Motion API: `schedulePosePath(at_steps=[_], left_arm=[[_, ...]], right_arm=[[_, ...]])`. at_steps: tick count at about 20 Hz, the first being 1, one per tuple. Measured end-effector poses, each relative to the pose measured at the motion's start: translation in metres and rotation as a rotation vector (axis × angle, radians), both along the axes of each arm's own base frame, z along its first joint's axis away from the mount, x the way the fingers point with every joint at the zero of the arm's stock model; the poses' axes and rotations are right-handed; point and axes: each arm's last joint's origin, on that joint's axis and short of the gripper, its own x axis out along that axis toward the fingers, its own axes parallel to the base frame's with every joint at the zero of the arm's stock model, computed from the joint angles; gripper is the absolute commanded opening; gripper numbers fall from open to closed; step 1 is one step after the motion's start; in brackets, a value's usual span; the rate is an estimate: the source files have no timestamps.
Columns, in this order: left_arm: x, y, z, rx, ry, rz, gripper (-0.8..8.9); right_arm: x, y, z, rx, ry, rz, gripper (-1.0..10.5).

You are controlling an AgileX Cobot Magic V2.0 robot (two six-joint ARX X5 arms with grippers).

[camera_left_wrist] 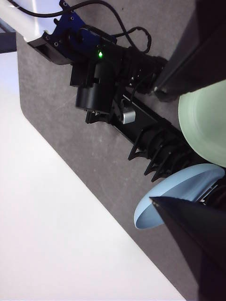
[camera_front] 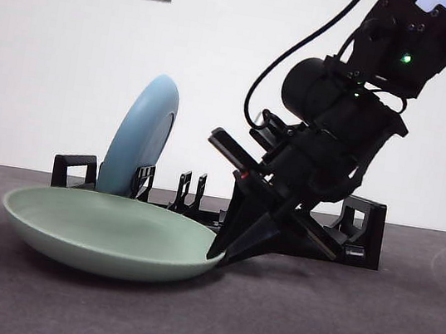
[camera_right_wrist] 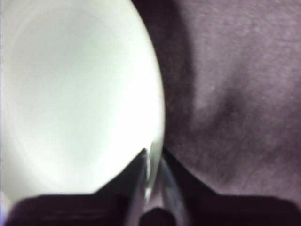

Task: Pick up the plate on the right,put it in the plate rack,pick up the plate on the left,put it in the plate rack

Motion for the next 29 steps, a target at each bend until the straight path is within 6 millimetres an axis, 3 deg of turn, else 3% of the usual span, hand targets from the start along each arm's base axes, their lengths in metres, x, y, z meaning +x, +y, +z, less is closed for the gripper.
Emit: schedulePosePath(at_steps=[6,13,20,29], left_arm=[[0.008,-0.011,-0.016,0.085,0.111,-0.057,3.46],[0.02,-0.061,-0.062,0.312,0.341,-0.213,3.44],[0.002,-0.105,-0.09,0.47,0.355,-0.316,3.44],[0.0,-0.124,-0.104,0.505,0.362,-0.351,3.44]], right_arm=[[-0.01,-0.006,0.012,-0.1,0.031,-0.025,-0.1],[-0.025,-0.03,0.054,-0.154,-0.006,-0.025,-0.1],[-0.029,-0.063,0.072,-0.178,0.036,-0.078,-0.1],[-0.054,-0.075,0.119,-0.065,-0.045,-0.047,-0.1]])
